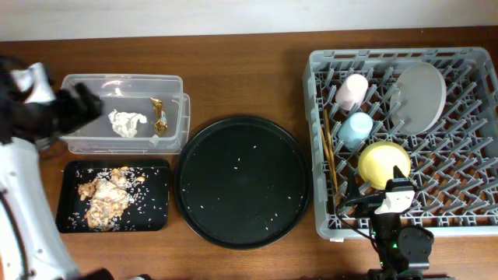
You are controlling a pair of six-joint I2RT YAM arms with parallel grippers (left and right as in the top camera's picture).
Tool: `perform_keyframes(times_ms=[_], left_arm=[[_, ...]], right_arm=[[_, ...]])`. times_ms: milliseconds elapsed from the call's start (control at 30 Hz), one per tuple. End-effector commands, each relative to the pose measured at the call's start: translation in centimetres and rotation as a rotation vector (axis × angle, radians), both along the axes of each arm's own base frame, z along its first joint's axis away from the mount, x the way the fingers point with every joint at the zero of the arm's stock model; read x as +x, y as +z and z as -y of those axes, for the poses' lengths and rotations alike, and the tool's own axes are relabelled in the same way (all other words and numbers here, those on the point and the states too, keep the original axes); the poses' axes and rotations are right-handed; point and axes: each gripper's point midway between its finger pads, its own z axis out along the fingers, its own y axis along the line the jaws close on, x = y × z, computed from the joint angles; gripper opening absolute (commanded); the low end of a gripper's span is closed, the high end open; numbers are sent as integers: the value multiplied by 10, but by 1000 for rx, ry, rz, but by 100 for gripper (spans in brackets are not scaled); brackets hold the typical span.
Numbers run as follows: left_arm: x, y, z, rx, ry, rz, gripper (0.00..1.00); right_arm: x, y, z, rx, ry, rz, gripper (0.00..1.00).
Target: Sort waste into correct bins and load items into the dishwasher rack
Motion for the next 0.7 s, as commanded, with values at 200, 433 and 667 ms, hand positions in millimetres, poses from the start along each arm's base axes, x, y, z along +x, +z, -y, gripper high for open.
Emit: perform_keyframes(times_ms=[200, 433, 667], left_arm=[[-75, 54, 116, 44, -303, 192, 100], [-75, -87, 122, 95, -325, 546, 100], [-78, -107, 119, 188, -301, 883, 100]], right_arm=[[0, -2, -2, -7, 6, 3, 98], [0, -2, -2, -7, 6, 3, 98], [0, -2, -2, -7, 6, 3, 98]])
